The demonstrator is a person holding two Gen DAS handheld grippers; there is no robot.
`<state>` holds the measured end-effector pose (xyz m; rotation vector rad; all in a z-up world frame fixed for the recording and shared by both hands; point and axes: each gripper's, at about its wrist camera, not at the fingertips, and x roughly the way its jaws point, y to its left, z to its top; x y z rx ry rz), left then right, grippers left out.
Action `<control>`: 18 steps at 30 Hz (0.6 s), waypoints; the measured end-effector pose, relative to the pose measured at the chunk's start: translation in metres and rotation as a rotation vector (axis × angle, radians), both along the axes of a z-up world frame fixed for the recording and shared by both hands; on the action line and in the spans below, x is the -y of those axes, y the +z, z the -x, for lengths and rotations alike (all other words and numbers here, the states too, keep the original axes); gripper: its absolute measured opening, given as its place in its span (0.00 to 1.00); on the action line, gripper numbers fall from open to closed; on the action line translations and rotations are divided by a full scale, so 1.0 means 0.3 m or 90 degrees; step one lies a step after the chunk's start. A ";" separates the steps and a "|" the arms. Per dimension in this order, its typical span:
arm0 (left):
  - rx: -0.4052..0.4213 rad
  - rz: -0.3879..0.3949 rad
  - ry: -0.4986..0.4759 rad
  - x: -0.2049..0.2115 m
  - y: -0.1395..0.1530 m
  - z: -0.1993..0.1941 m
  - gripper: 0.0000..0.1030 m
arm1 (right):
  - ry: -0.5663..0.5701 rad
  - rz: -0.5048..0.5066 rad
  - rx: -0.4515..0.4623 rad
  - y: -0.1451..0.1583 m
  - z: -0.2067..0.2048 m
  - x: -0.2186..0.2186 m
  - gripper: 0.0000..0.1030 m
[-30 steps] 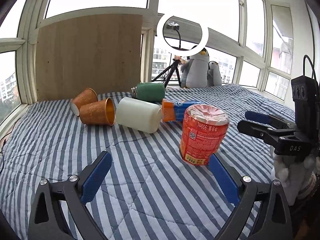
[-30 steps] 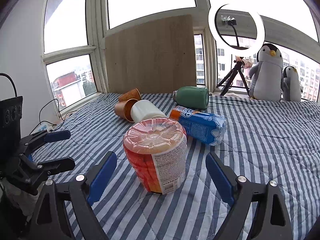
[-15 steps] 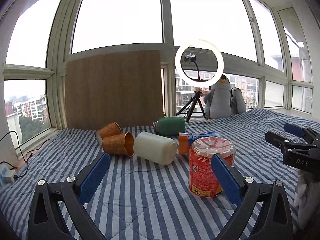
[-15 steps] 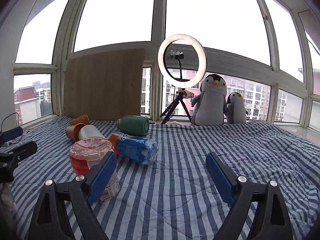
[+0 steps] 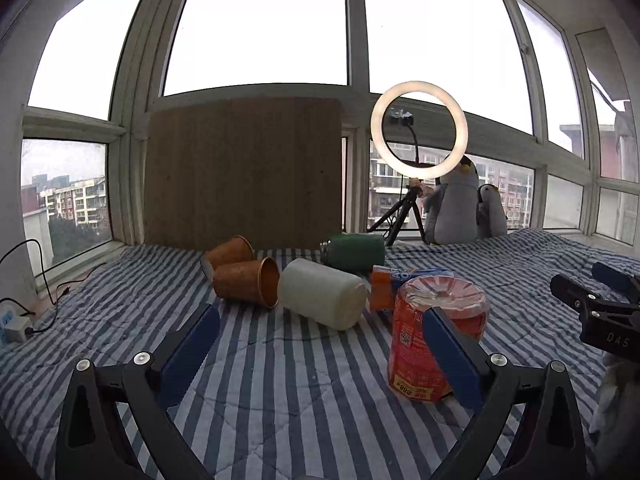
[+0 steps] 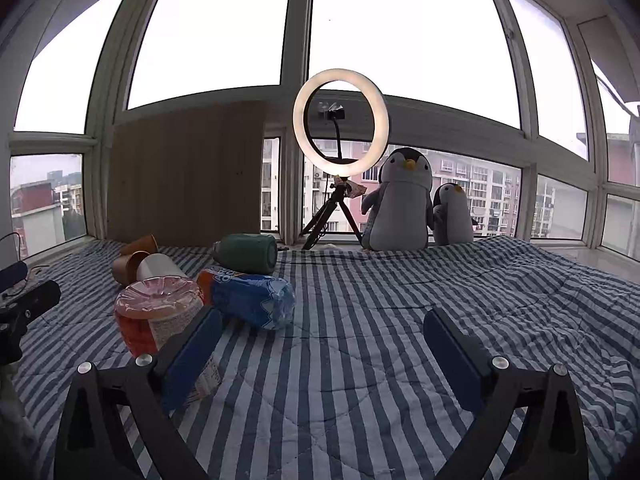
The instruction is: Flip cup upside down
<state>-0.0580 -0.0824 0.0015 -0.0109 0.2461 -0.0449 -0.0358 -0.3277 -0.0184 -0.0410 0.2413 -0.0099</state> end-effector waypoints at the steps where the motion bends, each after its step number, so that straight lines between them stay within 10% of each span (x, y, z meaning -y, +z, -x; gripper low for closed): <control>1: -0.006 -0.002 0.000 0.003 -0.002 -0.007 0.99 | -0.002 -0.003 -0.001 -0.001 0.000 0.004 0.98; 18: -0.009 -0.015 0.039 0.005 -0.009 -0.014 0.99 | -0.013 -0.048 -0.024 -0.010 -0.021 0.051 0.99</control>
